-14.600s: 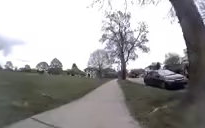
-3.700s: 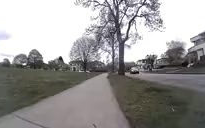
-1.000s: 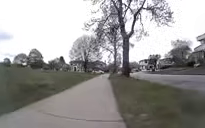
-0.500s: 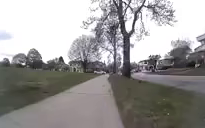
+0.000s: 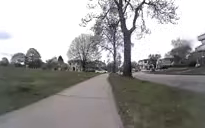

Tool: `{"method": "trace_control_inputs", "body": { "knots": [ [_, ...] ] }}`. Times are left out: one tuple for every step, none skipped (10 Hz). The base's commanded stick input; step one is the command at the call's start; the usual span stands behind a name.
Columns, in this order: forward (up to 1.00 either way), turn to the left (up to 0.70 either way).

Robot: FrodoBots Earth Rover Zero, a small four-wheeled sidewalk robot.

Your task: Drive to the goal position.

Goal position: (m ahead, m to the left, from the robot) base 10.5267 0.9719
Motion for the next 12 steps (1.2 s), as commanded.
{"method": "trace_control_inputs", "body": {
  "knots": [
    [0.85, 0.00],
    [0.85, 0.00],
    [0.85, 0.00],
    [0.85, 0.00],
    [0.85, 0.00],
    [0.85, 0.00],
    [0.85, 0.00],
    [0.85, 0.00],
    [0.85, 0.00],
    [0.85, 0.00],
    [0.85, 0.00],
    [0.85, 0.00]
  ]
}}
